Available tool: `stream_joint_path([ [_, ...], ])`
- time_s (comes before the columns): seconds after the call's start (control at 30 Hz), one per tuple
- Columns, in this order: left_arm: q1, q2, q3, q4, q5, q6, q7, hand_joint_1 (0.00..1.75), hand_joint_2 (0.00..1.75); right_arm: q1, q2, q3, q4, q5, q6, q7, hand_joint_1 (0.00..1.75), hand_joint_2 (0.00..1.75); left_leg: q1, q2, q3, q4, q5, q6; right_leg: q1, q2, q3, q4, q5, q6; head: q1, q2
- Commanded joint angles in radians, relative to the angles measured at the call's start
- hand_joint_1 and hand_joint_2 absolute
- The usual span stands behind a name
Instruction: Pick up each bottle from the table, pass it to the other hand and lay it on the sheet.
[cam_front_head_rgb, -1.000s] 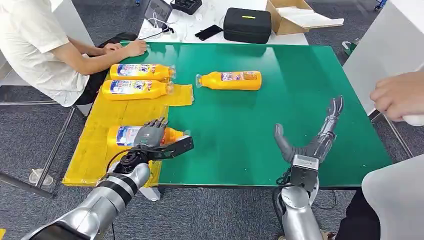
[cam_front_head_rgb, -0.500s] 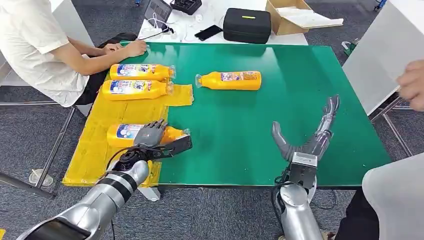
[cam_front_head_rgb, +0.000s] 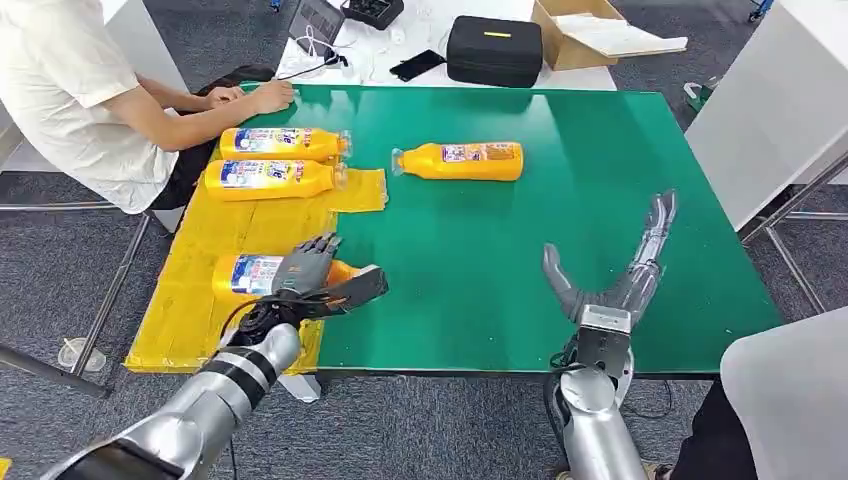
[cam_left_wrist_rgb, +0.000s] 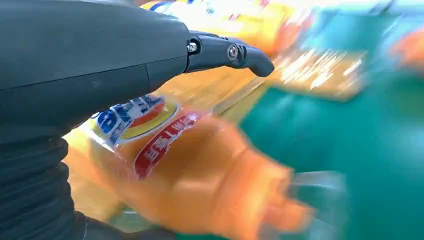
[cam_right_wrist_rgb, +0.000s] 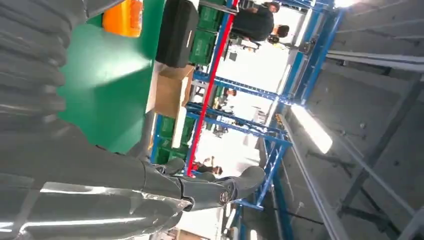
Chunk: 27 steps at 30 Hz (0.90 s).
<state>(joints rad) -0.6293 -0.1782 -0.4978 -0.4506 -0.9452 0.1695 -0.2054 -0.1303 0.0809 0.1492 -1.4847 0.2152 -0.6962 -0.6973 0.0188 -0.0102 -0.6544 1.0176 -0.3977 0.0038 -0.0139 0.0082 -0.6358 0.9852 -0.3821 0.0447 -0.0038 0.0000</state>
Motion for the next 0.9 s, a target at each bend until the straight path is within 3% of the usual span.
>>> stream_joint_path([
  [0.03, 0.221, 0.058, -0.127, -0.46, 0.035, 0.143, 0.009, 0.0, 1.75, 0.046, -0.016, -0.042, 0.003, 0.059, -0.002, -0.001, 0.0, 0.0, -0.001, 0.002, 0.005, -0.001, -0.003, 0.001, 0.0, 0.001, 0.004, -0.001, -0.002, -0.001, -0.001, 0.0],
  [0.27, 0.225, 0.072, -0.152, -0.51, 0.04, 0.195, 0.011, 0.0, 1.75, 0.041, -0.019, -0.019, 0.02, 0.071, -0.002, -0.001, 0.0, 0.0, -0.001, 0.002, 0.002, 0.0, -0.002, 0.0, 0.0, 0.001, 0.001, 0.0, -0.001, -0.001, 0.0, 0.0],
  [0.33, 0.256, 0.073, -0.162, -0.561, 0.063, 0.228, -0.014, 0.0, 1.75, 0.051, 0.001, -0.053, 0.025, 0.158, -0.002, -0.001, 0.0, 0.0, -0.001, 0.003, 0.008, 0.0, -0.005, 0.001, 0.0, 0.001, 0.007, 0.001, -0.004, -0.003, 0.0, 0.0],
  [0.37, 0.279, 0.071, -0.158, -0.599, 0.115, 0.213, -0.039, 0.0, 1.75, 0.055, -0.003, -0.043, 0.026, 0.148, -0.002, -0.001, 0.0, 1.75, 0.0, 0.002, 0.003, 0.0, -0.003, 0.0, 0.0, 0.001, 0.002, 0.0, -0.002, -0.002, 0.0, 0.0],
  [0.5, 0.384, 0.095, -0.172, -0.769, 0.253, 0.191, -0.096, 0.0, 1.75, 0.075, -0.013, -0.029, 0.079, 0.151, 0.092, -0.001, 0.0, 1.75, 0.0, 0.002, 0.004, -0.001, -0.003, 0.0, 0.0, 0.001, 0.003, -0.001, -0.002, -0.001, 0.0, 0.0],
  [0.57, 0.43, 0.085, -0.162, -0.813, 0.319, 0.195, -0.125, 0.0, 1.75, 0.07, -0.027, -0.013, 0.136, 0.27, 0.139, 0.074, 0.0, 1.75, 0.0, 0.003, 0.009, -0.002, -0.005, 0.0, 0.0, 0.002, 0.008, -0.002, -0.004, -0.002, 0.0, 0.0],
  [0.6, 0.446, 0.082, -0.161, -0.825, 0.338, 0.198, -0.137, 0.0, 1.75, 0.066, -0.027, -0.012, 0.159, 0.281, 0.164, 0.089, 0.0, 1.75, 0.0, 0.003, 0.004, -0.001, -0.003, 0.0, 0.001, 0.002, 0.004, -0.002, -0.001, -0.001, 0.0, 0.0],
  [0.67, 0.476, 0.066, -0.151, -0.834, 0.386, 0.197, -0.155, 0.0, 1.75, 0.055, -0.056, 0.016, 0.225, 0.301, 0.29, 0.169, 0.0, 1.75, 0.0, 0.004, 0.006, -0.001, -0.004, 0.0, 0.001, 0.002, 0.005, -0.002, -0.002, -0.002, 0.0, 0.0],
  [0.73, 0.498, 0.049, -0.145, -0.836, 0.442, 0.203, -0.197, 0.0, 1.75, 0.044, -0.076, 0.041, 0.289, 0.278, 0.408, 0.162, 0.0, 1.75, 0.0, 0.003, 0.007, -0.001, -0.005, 0.0, 0.001, 0.001, 0.007, -0.002, -0.003, -0.002, -0.001, 0.0],
  [0.77, 0.504, 0.041, -0.148, -0.83, 0.479, 0.196, -0.213, 0.0, 1.75, 0.041, -0.061, 0.024, 0.32, 0.231, 0.431, 0.122, 0.0, 1.75, 0.0, 0.002, 0.005, -0.001, -0.004, 0.0, 0.001, 0.0, 0.005, -0.003, -0.002, -0.001, 0.0, 0.0],
  [0.83, 0.505, 0.038, -0.16, -0.825, 0.492, 0.206, -0.228, 0.0, 1.75, 0.034, -0.069, 0.046, 0.34, 0.284, 0.396, 0.12, 0.0, 1.75, 0.0, 0.003, 0.011, -0.003, -0.006, 0.001, 0.001, 0.001, 0.011, -0.004, -0.004, -0.002, 0.0, 0.0],
  [0.9, 0.503, 0.038, -0.162, -0.824, 0.493, 0.206, -0.228, 0.0, 1.75, 0.028, -0.068, 0.046, 0.337, 0.284, 0.397, 0.12, 0.0, 1.75, 0.0, 0.003, 0.008, -0.001, -0.005, 0.001, 0.0, 0.001, 0.007, -0.002, -0.003, -0.002, 0.0, 0.0],
])
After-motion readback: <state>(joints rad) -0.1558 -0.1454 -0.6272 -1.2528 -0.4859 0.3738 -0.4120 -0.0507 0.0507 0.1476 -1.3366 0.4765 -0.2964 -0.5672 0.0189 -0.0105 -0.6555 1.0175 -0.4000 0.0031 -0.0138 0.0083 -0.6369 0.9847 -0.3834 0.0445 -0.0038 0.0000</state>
